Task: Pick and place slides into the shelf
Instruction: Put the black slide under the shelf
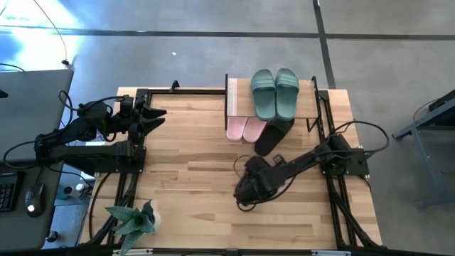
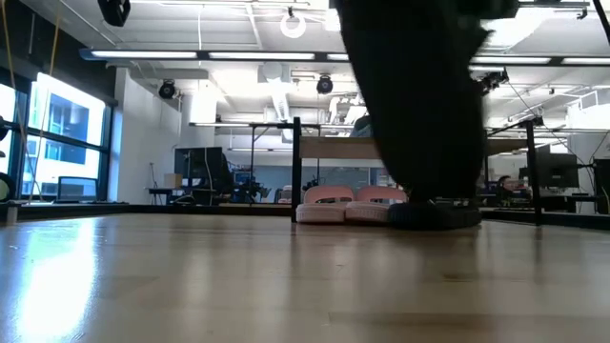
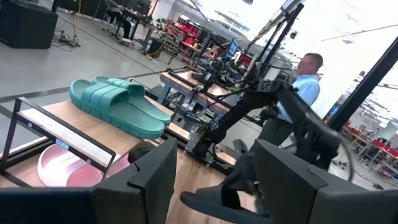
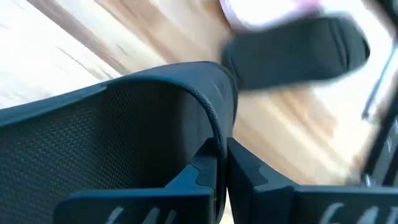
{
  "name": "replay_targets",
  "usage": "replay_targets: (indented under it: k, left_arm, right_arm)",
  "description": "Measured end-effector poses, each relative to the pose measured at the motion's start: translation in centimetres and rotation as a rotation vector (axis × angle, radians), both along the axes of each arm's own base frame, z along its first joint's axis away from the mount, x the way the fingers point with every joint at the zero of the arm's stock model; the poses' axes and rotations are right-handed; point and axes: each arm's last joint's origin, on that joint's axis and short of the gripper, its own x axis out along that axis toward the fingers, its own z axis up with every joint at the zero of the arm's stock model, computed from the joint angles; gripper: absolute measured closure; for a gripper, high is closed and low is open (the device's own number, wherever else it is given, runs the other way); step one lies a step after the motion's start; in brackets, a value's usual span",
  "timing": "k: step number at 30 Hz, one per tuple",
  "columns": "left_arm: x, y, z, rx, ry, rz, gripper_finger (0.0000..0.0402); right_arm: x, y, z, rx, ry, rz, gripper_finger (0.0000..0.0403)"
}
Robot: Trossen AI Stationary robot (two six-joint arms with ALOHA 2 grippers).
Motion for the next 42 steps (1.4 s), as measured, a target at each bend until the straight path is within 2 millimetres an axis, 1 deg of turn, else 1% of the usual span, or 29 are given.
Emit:
replay_targets:
  k: [3, 7, 10, 13, 14, 16, 19, 22, 24, 28, 31, 33, 36, 38, 40, 42]
  left_arm:
    - [0.0, 0.0, 0.0, 0.0, 0.0, 0.0, 0.0204]
    - [0.0, 0.0, 0.0, 0.0, 0.0, 0.0, 0.0204]
    - [0.0, 0.0, 0.0, 0.0, 0.0, 0.0, 0.0204]
    - [0.0, 0.0, 0.0, 0.0, 0.0, 0.0, 0.0204]
    - [0.0, 0.0, 0.0, 0.0, 0.0, 0.0, 0.0204]
    - [0.0, 0.0, 0.0, 0.0, 0.0, 0.0, 0.0204]
    - [0.0, 0.0, 0.0, 0.0, 0.0, 0.0, 0.0204]
    - [0.0, 0.0, 0.0, 0.0, 0.0, 0.0, 0.0204]
    - [0.0, 0.0, 0.0, 0.0, 0.0, 0.0, 0.0204]
    - [0.0, 0.0, 0.0, 0.0, 0.001, 0.0, 0.0204]
    - [0.0, 0.0, 0.0, 0.0, 0.001, 0.0, 0.0204]
    - [0.0, 0.0, 0.0, -0.001, 0.002, 0.0, 0.0204]
    - [0.0, 0.0, 0.0, -0.001, 0.003, 0.0, 0.0204]
    - [0.0, 0.0, 0.0, -0.001, 0.003, 0.0, 0.0204]
    - [0.0, 0.0, 0.0, -0.001, 0.003, 0.0, 0.0204]
    - [0.0, 0.0, 0.0, -0.001, 0.004, 0.0, 0.0204]
  right_arm:
    - [0.9, 0.0, 2.5, -0.044, -0.09, 0.078, 0.0402]
    - [1.8, -0.6, 6.1, -0.098, -0.198, 0.163, 0.0402]
    - [2.2, -1.3, 9.1, -0.148, -0.275, 0.221, 0.0402]
    - [2.2, -1.9, 12.4, -0.209, -0.366, 0.259, 0.0402]
    - [2.0, -2.2, 13.7, -0.236, -0.404, 0.267, 0.0403]
    - [1.5, -2.6, 15.4, -0.31, -0.47, 0.281, 0.0403]
    - [-0.1, -3.3, 17.5, -0.379, -0.577, 0.257, 0.0403]
    - [-1.6, -3.7, 19.5, -0.412, -0.666, 0.214, 0.0403]
    - [-2.0, -3.7, 20.5, -0.431, -0.708, 0.212, 0.0403]
    - [-2.3, -3.1, 22.0, -0.411, -0.774, 0.263, 0.0403]
    - [-2.1, -2.7, 22.5, -0.318, -0.845, 0.293, 0.0403]
    - [-1.9, -2.4, 22.5, -0.241, -0.84, 0.36, 0.0403]
    - [-1.9, -1.6, 21.8, -0.16, -0.796, 0.451, 0.0403]
    - [-2.3, -0.7, 21.1, -0.105, -0.744, 0.492, 0.0403]
    - [-3.2, 0.4, 20.0, -0.048, -0.669, 0.509, 0.0403]
    - [-4.7, 1.5, 18.7, -0.004, -0.558, 0.5, 0.0403]
